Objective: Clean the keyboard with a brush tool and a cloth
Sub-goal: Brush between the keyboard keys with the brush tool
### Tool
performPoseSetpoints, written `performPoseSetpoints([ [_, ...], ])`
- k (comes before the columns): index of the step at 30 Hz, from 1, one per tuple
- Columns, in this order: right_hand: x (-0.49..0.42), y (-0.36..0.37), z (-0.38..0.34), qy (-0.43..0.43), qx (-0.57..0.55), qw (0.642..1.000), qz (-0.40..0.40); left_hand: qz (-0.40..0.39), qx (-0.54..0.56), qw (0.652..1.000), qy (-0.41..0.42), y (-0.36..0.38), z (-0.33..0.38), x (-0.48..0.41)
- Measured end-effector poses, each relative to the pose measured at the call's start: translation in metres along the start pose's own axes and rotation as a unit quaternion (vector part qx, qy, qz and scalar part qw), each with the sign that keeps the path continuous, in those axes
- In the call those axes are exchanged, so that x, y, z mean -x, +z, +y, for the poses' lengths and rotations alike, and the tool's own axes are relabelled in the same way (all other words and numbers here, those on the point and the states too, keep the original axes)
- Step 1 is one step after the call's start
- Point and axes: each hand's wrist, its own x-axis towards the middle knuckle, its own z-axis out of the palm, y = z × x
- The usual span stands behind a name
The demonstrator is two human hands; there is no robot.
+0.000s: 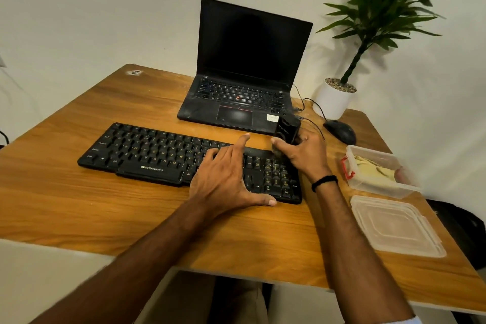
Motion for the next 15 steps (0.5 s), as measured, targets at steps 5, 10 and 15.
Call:
performPoseSetpoints([
  [5, 0.0049, -0.0007, 0.0058, 0.001, -0.042, 0.996, -0.081, 0.000, 0.005, 1.000, 0.006, -0.0007, 0.0001, -0.0002],
  [10, 0.0018, -0.0096, 0.0108, 0.015, -0.073, 0.996, -0.049, 0.003, 0.004, 1.000, 0.003, -0.0022, 0.0007, 0.0000],
  [15, 0.0043, -0.0098, 0.0067, -0.002, -0.056, 0.998, -0.035, 0.001, 0.011, 1.000, 0.004, -0.0024, 0.0009, 0.0002],
])
